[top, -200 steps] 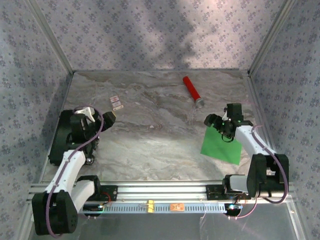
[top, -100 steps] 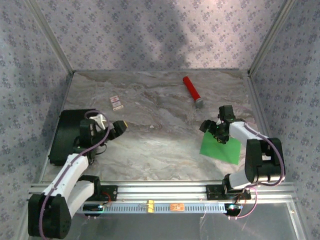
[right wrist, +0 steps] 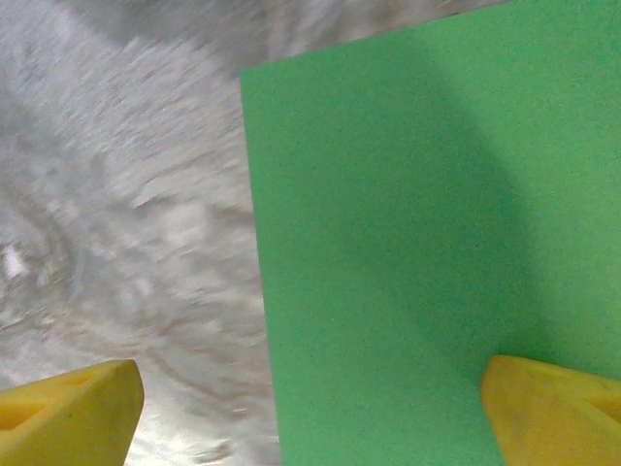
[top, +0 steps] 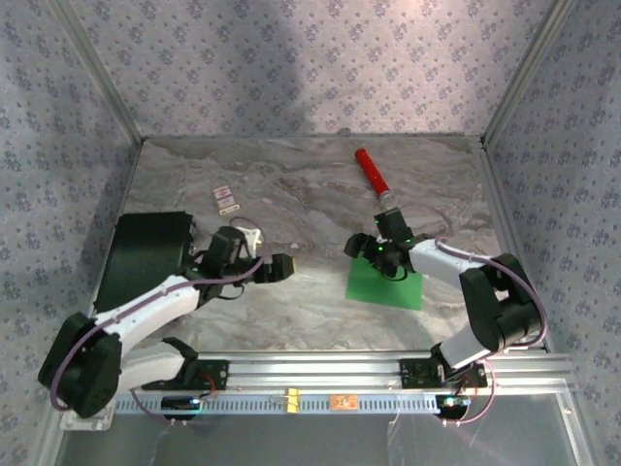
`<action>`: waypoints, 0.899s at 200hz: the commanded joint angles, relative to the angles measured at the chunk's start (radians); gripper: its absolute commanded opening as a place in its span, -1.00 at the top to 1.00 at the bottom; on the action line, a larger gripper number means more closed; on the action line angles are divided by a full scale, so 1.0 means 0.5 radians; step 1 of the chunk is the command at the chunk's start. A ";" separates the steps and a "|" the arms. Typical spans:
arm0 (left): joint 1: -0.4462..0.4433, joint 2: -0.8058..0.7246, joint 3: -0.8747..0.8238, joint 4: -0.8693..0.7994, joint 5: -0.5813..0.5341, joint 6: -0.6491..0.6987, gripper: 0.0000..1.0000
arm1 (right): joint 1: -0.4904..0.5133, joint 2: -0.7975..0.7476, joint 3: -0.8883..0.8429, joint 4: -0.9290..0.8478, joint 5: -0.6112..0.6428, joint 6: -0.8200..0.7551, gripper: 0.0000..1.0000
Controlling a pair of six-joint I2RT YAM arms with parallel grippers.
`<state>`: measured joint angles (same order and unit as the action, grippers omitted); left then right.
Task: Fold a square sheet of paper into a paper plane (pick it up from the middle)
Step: Move the square sheet of paper to the center of the table.
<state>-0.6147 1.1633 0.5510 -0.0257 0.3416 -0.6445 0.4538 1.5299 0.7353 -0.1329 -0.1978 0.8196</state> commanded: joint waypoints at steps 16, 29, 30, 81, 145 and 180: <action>-0.158 0.081 0.138 -0.009 -0.249 0.054 -0.99 | 0.179 0.115 0.065 0.008 -0.016 0.268 -0.86; -0.158 0.046 0.137 -0.068 -0.329 0.071 -0.99 | 0.178 0.052 0.097 0.032 -0.056 0.222 -0.86; -0.158 0.042 0.136 -0.074 -0.331 0.075 -0.99 | 0.178 0.045 0.102 0.028 -0.057 0.218 -0.86; -0.155 0.011 0.315 -0.526 -0.683 0.306 -0.99 | -0.030 -0.154 0.161 -0.451 0.113 -0.020 -0.87; 0.310 -0.122 0.011 0.206 0.225 0.162 -0.99 | -0.127 -0.183 -0.029 -0.401 -0.037 -0.069 -0.87; 0.336 -0.117 0.110 -0.129 0.133 0.246 -1.00 | -0.086 -0.124 -0.087 -0.290 -0.063 0.003 -0.87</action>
<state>-0.4458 1.1137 0.5789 -0.0570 0.3492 -0.5282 0.3931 1.4490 0.7147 -0.3061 -0.2050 0.8036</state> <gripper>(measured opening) 0.997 0.934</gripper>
